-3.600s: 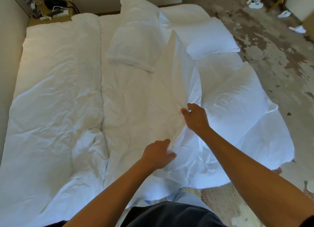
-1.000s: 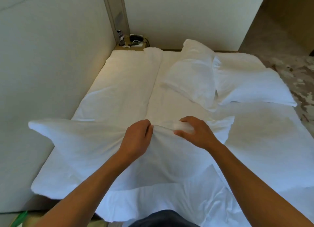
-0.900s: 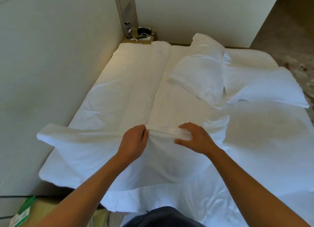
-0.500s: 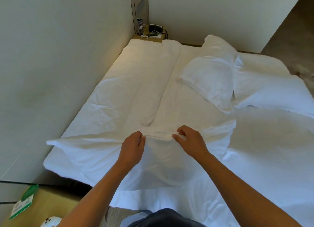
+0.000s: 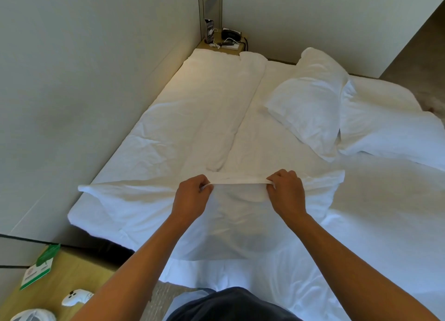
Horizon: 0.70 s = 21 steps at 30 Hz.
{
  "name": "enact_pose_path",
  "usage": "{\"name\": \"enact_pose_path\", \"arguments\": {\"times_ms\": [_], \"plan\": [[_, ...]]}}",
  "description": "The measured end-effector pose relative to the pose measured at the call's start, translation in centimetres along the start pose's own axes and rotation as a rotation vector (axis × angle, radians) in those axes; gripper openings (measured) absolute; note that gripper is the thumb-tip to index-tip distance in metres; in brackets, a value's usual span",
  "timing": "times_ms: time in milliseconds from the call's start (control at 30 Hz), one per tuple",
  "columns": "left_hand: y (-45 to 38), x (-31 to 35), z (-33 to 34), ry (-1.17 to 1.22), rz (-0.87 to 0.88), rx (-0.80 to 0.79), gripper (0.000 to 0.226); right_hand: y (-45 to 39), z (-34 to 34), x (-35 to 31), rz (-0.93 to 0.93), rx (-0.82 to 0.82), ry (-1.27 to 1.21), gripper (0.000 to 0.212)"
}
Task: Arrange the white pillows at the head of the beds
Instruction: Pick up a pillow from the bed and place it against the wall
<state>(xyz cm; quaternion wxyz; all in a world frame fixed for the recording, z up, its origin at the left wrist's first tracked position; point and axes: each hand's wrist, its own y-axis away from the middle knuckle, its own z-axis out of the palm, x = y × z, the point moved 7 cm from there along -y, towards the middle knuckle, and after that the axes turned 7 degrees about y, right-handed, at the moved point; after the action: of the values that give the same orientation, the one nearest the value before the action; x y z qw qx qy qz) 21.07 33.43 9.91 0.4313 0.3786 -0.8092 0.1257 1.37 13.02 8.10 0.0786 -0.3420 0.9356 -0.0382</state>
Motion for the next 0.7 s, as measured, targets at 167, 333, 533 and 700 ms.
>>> {"name": "enact_pose_path", "arguments": {"times_ms": [167,333,533,700], "plan": [[-0.1,0.5,-0.4,-0.003,0.030,0.007,0.018,-0.5,-1.8,0.7,0.033,0.097,0.009,0.017],[-1.4,2.0,-2.3,0.015,0.099,0.115,0.016,-1.4,-2.7,2.3,0.072,0.117,0.030,0.019],[-1.9,0.8,-1.6,-0.085,0.095,0.106,0.016,-1.3,-1.6,3.9,0.104,0.064,-0.227,0.022],[-1.6,-1.3,-0.9,-0.180,0.014,0.058,0.011,-1.1,-0.6,5.2,0.122,0.036,-0.312,0.023]]}}
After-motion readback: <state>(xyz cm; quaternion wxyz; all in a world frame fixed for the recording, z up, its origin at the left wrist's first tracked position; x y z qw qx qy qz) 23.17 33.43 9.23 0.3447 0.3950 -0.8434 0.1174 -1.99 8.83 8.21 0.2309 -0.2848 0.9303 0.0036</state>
